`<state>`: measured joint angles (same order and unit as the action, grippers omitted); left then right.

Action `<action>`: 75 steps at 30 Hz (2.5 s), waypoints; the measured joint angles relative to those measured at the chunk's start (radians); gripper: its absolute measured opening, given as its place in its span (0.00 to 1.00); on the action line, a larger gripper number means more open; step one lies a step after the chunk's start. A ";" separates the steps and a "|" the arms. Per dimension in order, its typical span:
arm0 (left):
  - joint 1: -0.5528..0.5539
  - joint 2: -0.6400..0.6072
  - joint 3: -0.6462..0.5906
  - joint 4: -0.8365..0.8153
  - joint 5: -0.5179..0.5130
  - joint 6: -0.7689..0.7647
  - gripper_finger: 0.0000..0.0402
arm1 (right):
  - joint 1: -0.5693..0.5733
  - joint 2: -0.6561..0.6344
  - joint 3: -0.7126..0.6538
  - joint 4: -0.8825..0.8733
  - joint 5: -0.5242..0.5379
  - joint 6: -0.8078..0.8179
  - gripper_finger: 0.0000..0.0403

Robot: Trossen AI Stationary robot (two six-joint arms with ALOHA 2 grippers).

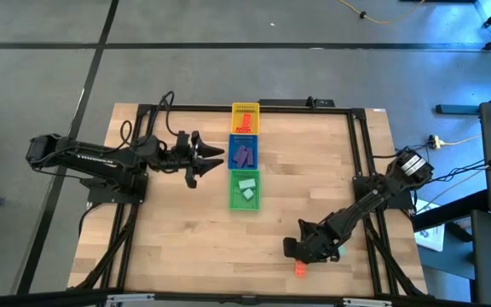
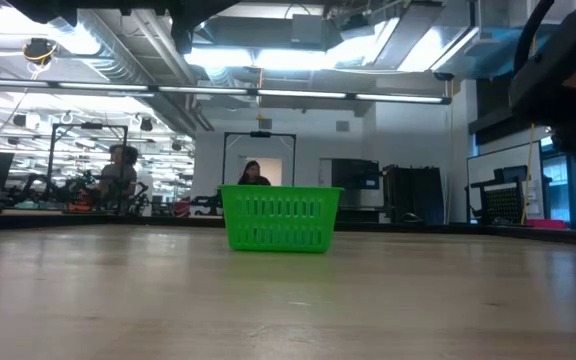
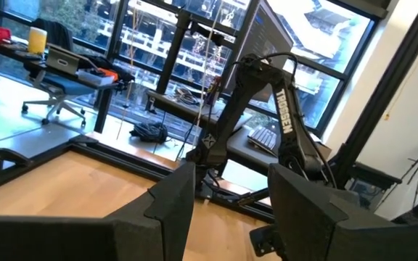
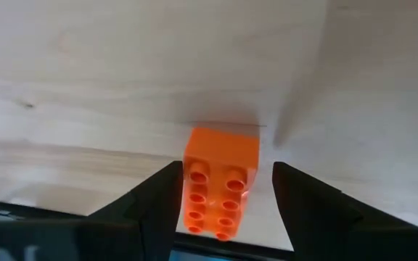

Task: Sort & place blocks by color
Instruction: Put the orange game piece into the yellow basket

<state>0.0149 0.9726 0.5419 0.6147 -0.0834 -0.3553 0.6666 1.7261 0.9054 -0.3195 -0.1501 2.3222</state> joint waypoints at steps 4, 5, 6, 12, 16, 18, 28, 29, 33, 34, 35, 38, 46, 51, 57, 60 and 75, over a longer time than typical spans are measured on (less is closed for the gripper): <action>0.013 0.000 0.000 0.000 0.000 0.000 0.41 | 0.000 0.023 0.000 0.013 0.000 0.000 0.54; 0.017 0.000 0.000 0.000 0.000 0.000 0.41 | 0.000 0.029 0.000 0.017 -0.002 0.000 0.54; 0.020 0.000 0.000 0.000 0.000 0.000 0.41 | 0.000 0.031 0.001 0.019 -0.004 0.000 0.54; 0.034 0.000 0.000 0.003 0.000 0.000 0.41 | 0.000 0.032 0.001 0.014 -0.003 -0.017 0.54; 0.039 0.000 0.000 0.003 0.000 0.000 0.41 | -0.002 0.032 0.001 0.012 -0.002 -0.026 0.54; 0.039 0.000 0.000 0.003 0.000 0.000 0.41 | -0.003 0.032 0.001 0.011 -0.002 -0.026 0.54; 0.039 0.000 0.000 0.003 0.000 0.000 0.41 | -0.003 0.032 0.001 0.006 -0.008 -0.026 0.47; 0.039 0.000 0.000 0.003 0.000 0.000 0.41 | -0.003 0.032 0.001 0.006 -0.009 -0.026 0.45; 0.039 0.000 0.000 0.003 0.000 0.000 0.41 | -0.003 0.032 0.001 0.006 -0.010 -0.026 0.36; 0.039 0.000 0.000 0.003 0.000 0.000 0.41 | -0.003 0.032 0.001 0.006 -0.010 -0.026 0.36; 0.039 0.000 0.000 0.003 0.000 0.000 0.41 | -0.004 0.032 0.001 0.007 -0.008 -0.026 0.36; 0.039 0.000 0.000 0.003 0.000 0.000 0.41 | -0.004 0.032 0.001 0.007 -0.007 -0.026 0.36; 0.039 0.000 0.000 0.003 0.000 0.000 0.41 | -0.003 0.025 0.001 0.002 0.000 -0.111 0.36; 0.039 0.000 0.000 0.004 0.000 0.000 0.41 | -0.009 -0.022 -0.003 -0.018 0.016 -0.270 0.36; 0.039 0.000 0.000 0.004 0.000 0.000 0.41 | -0.060 -0.163 -0.003 -0.070 0.021 -0.517 0.36; 0.039 0.000 0.000 0.008 0.000 -0.001 0.41 | -0.112 -0.256 -0.003 -0.109 0.073 -0.665 0.36; 0.031 0.000 0.000 0.024 -0.001 -0.010 0.41 | -0.510 -0.517 -0.001 0.000 0.137 -1.444 0.36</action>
<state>0.0457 0.9730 0.5419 0.6390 -0.0840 -0.3653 0.1567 1.2091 0.9043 -0.3191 -0.0128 0.8782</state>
